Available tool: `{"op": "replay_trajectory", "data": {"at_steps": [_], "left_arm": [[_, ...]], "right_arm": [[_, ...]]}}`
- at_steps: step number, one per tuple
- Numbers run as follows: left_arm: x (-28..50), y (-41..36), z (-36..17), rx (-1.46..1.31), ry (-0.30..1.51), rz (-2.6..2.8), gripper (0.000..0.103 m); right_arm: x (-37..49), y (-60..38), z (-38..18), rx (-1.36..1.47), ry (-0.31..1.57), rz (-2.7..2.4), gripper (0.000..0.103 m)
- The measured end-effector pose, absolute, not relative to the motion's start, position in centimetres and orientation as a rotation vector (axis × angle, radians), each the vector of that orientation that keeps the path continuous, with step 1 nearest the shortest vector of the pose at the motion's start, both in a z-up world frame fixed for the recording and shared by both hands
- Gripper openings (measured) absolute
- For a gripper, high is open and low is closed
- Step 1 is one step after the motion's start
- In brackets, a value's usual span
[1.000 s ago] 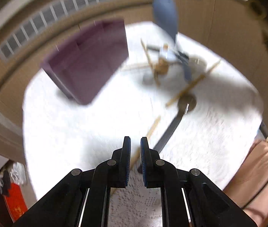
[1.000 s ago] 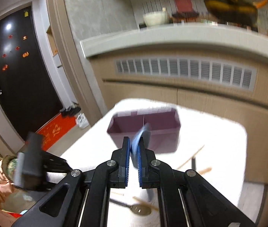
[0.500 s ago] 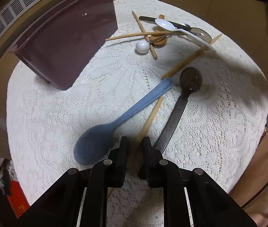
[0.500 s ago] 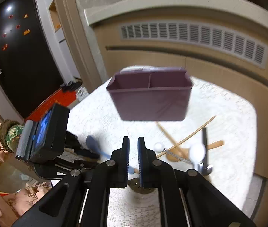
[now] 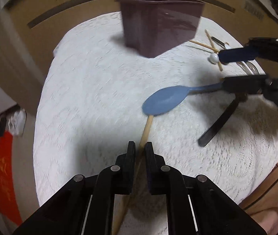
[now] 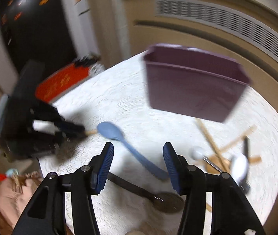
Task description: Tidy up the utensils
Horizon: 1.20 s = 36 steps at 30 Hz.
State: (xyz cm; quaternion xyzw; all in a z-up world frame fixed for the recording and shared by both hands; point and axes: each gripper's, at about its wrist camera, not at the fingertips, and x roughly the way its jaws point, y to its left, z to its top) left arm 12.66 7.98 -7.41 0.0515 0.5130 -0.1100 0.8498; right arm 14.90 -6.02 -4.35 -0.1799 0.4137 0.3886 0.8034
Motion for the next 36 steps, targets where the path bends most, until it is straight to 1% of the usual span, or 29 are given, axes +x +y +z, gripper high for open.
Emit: {"op": "replay_trajectory", "data": {"at_steps": [5, 10, 11, 12, 14, 19, 23, 26, 29, 32, 36], "left_arm": [[11.3, 9.1, -7.5, 0.087, 1.071, -0.241, 0.011], [11.2, 9.5, -7.6, 0.080, 1.086, -0.263, 0.012], [11.5, 9.2, -7.7, 0.085, 1.090, -0.266, 0.012], [11.9, 9.1, -7.7, 0.090, 1.093, -0.266, 0.012], [12.3, 8.9, -7.8, 0.103, 1.097, -0.264, 0.012], [12.8, 8.4, -7.9, 0.126, 1.121, -0.263, 0.013], [14.2, 8.3, -7.9, 0.109, 1.174, -0.293, 0.014], [15.2, 7.9, -7.9, 0.103, 1.189, -0.284, 0.012], [15.2, 6.8, -7.8, 0.153, 1.153, -0.245, 0.009], [14.9, 6.1, -7.7, 0.141, 1.108, -0.209, 0.006], [13.7, 4.6, -5.6, 0.098, 0.985, -0.201, 0.006]], "right_arm": [[15.3, 0.1, -7.0, -0.547, 0.928, 0.964, 0.050], [17.1, 2.7, -9.8, -0.662, 0.997, 0.942, 0.050], [17.4, 2.5, -9.9, -0.647, 1.010, 0.944, 0.049], [17.5, 2.3, -9.7, -0.625, 1.014, 0.940, 0.039], [17.6, 1.6, -9.3, -0.595, 1.022, 0.904, 0.034], [16.9, -2.5, -6.8, -0.444, 0.994, 0.866, 0.033], [16.1, -6.4, -3.9, -0.342, 0.922, 0.826, 0.033], [16.0, -8.7, -2.1, -0.282, 0.869, 0.781, 0.033], [16.0, -11.3, -0.9, -0.204, 0.832, 0.739, 0.033], [15.5, -13.6, -0.4, -0.126, 0.817, 0.708, 0.033], [14.4, -16.0, 0.4, -0.081, 0.800, 0.686, 0.032]]}}
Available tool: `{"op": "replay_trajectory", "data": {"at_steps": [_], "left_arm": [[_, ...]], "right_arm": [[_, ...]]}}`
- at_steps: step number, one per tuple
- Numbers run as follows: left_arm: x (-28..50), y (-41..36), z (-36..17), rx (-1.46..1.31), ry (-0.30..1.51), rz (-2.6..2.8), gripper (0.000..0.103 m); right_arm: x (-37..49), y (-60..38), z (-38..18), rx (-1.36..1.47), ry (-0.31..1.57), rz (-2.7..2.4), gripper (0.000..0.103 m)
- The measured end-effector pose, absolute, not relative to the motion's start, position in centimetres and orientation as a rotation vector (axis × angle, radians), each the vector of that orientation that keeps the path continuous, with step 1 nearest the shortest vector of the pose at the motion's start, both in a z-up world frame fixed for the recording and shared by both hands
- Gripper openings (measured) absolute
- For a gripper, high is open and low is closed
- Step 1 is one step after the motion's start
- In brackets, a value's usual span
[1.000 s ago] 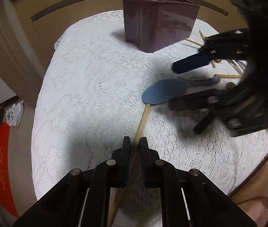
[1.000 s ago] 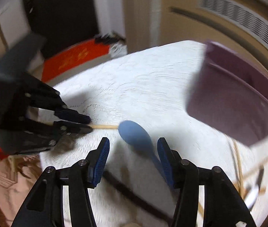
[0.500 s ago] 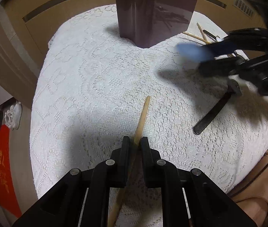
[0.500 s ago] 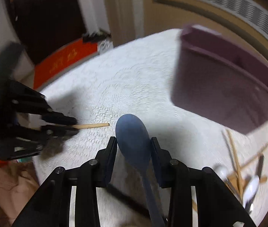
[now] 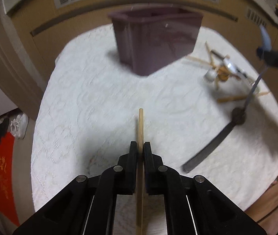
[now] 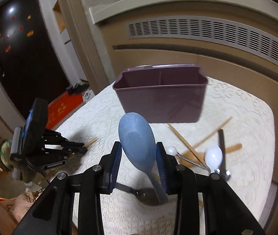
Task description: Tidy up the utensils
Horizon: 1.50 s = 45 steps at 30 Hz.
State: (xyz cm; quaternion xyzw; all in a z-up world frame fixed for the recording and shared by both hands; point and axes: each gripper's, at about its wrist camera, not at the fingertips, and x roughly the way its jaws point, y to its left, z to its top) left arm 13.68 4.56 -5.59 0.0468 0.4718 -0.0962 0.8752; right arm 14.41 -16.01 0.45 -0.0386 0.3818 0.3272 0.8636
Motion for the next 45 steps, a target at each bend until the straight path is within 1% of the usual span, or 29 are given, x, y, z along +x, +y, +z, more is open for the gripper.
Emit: {"op": "replay_trajectory", "data": {"at_steps": [4, 9, 13, 17, 19, 22, 26, 30, 36, 40, 41, 45], "left_arm": [[12.6, 3.5, -1.9, 0.061, 0.857, -0.227, 0.006], [12.3, 2.6, 5.7, 0.005, 0.630, -0.253, 0.006], [12.5, 2.5, 13.2, -0.021, 0.437, -0.267, 0.006], [14.0, 1.6, 20.7, -0.019, 0.266, -0.271, 0.006], [15.2, 1.5, 23.2, -0.034, 0.213, -0.263, 0.006], [17.3, 1.8, 25.0, -0.044, 0.180, -0.258, 0.006], [19.6, 2.4, 24.6, -0.069, 0.184, -0.254, 0.006], [21.3, 3.1, 22.0, -0.092, 0.215, -0.235, 0.006], [24.3, 3.4, 15.8, -0.118, 0.315, -0.231, 0.006], [26.4, 3.3, 10.9, -0.117, 0.415, -0.222, 0.006], [26.8, 3.3, 9.4, -0.117, 0.454, -0.226, 0.008], [27.8, 4.1, 5.5, -0.147, 0.555, -0.223, 0.009]], "right_arm": [[13.8, -17.2, 1.2, -0.047, 0.785, 0.665, 0.031], [13.2, -18.3, 3.8, -0.005, 0.713, 0.669, 0.031], [12.8, -18.6, 8.6, 0.001, 0.606, 0.654, 0.030], [14.1, -18.4, 15.4, 0.020, 0.485, 0.652, 0.030], [15.5, -18.2, 18.8, 0.043, 0.433, 0.645, 0.030], [17.2, -17.6, 21.2, 0.050, 0.385, 0.620, 0.030], [19.9, -16.9, 21.6, 0.051, 0.366, 0.602, 0.030], [23.0, -16.1, 19.4, 0.058, 0.389, 0.603, 0.030], [27.2, -14.3, 13.7, 0.055, 0.481, 0.586, 0.030], [29.7, -13.3, 9.2, 0.065, 0.584, 0.579, 0.030], [30.2, -13.1, 7.8, 0.062, 0.617, 0.567, 0.031], [31.4, -12.8, 3.9, 0.052, 0.718, 0.546, 0.032]]}}
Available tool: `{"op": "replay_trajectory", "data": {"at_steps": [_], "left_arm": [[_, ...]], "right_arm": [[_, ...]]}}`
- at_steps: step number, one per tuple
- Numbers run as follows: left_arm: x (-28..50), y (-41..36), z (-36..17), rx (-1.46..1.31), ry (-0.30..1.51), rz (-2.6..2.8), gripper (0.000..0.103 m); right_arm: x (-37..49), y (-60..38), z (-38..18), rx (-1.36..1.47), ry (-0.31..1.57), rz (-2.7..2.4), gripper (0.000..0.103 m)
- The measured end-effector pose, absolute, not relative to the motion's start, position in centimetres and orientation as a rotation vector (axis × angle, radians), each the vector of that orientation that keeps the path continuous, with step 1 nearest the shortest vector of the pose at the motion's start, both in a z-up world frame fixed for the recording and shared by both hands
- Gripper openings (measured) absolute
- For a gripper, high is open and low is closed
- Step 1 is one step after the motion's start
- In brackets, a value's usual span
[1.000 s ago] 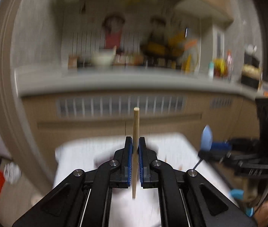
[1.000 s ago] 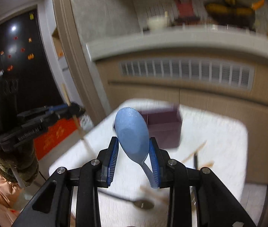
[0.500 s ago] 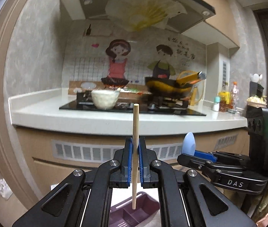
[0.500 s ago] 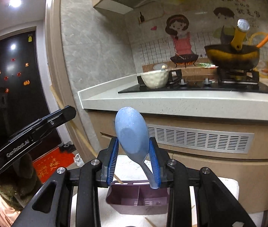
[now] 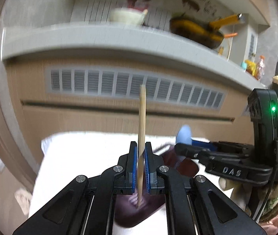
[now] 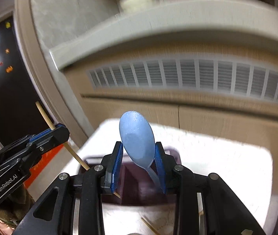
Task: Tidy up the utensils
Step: 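Drop the chopstick into the caddy with the left tool while the right tool drops the blue spoon in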
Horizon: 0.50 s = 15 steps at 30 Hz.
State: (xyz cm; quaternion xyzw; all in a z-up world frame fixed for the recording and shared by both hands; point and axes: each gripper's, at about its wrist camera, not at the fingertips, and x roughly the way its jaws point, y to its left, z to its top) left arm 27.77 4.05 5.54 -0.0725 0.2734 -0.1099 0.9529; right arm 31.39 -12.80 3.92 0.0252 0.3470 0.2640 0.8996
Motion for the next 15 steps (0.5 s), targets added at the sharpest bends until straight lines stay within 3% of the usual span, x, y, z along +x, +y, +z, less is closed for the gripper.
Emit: {"op": "replay_trajectory", "data": {"at_steps": [1, 5, 10, 15], "left_arm": [[27.8, 4.2, 5.1, -0.150, 0.567, -0.217, 0.011], [28.0, 5.0, 3.6, -0.163, 0.594, -0.187, 0.033], [26.9, 5.8, 4.1, -0.171, 0.577, -0.153, 0.040], [24.5, 5.0, 4.9, -0.137, 0.569, -0.153, 0.048]], "right_arm": [[31.5, -12.8, 3.3, 0.050, 0.732, 0.541, 0.032], [31.2, -13.1, 2.2, 0.019, 0.741, 0.515, 0.041], [29.1, -14.2, 2.2, -0.024, 0.704, 0.487, 0.050], [25.8, -16.3, 2.4, -0.070, 0.652, 0.440, 0.067]]}}
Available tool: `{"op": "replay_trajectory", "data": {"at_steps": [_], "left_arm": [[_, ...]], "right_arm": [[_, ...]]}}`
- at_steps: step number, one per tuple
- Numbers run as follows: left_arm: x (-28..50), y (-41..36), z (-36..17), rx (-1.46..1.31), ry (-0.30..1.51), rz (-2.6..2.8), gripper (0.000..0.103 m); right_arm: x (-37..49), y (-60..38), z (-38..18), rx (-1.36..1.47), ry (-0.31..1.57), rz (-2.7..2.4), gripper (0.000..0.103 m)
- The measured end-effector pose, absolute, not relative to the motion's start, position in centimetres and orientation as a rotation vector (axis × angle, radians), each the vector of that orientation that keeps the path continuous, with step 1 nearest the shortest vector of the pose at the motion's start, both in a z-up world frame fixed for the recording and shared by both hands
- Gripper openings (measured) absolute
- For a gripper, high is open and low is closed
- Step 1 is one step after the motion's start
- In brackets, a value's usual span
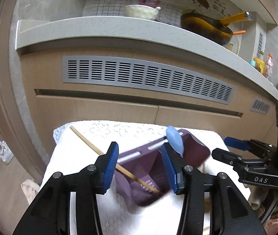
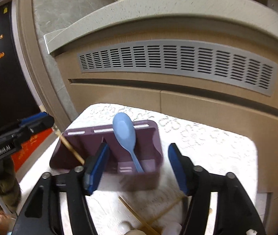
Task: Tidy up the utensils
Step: 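Drop the chopstick into the caddy with the left tool while the right tool drops the blue spoon in, then grasp the dark spoon with the left tool while the right tool grasps the white spoon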
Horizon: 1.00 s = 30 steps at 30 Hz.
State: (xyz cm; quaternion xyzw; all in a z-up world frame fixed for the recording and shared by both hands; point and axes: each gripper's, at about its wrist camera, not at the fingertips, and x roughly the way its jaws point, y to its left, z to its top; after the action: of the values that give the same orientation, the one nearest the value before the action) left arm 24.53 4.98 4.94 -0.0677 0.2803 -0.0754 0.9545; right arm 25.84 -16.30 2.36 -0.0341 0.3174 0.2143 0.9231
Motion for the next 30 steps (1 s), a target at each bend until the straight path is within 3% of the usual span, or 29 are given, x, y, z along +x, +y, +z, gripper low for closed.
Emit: {"op": "replay_trajectory", "data": {"at_steps": [4, 12, 17, 22, 30], "left_arm": [[22.0, 3.1, 4.8, -0.109, 0.592, -0.186, 0.057], [16.7, -1.9, 1.4, -0.052, 0.708, -0.304, 0.059], [14.3, -5.1, -1.3, 0.025, 0.794, -0.381, 0.062], [13.4, -6.8, -3.3, 0.060, 0.860, -0.449, 0.062], [14.8, -5.4, -5.6, -0.005, 0.944, -0.457, 0.062]], "right_arm": [[22.4, -17.4, 2.3, -0.106, 0.619, 0.416, 0.081], [15.1, -18.3, 0.0, -0.197, 0.570, 0.366, 0.101], [11.8, -19.6, -2.0, -0.236, 0.540, 0.302, 0.101], [11.0, -22.4, -3.9, -0.209, 0.625, 0.276, 0.101], [11.1, -24.9, -5.6, -0.185, 0.703, 0.255, 0.101]]}}
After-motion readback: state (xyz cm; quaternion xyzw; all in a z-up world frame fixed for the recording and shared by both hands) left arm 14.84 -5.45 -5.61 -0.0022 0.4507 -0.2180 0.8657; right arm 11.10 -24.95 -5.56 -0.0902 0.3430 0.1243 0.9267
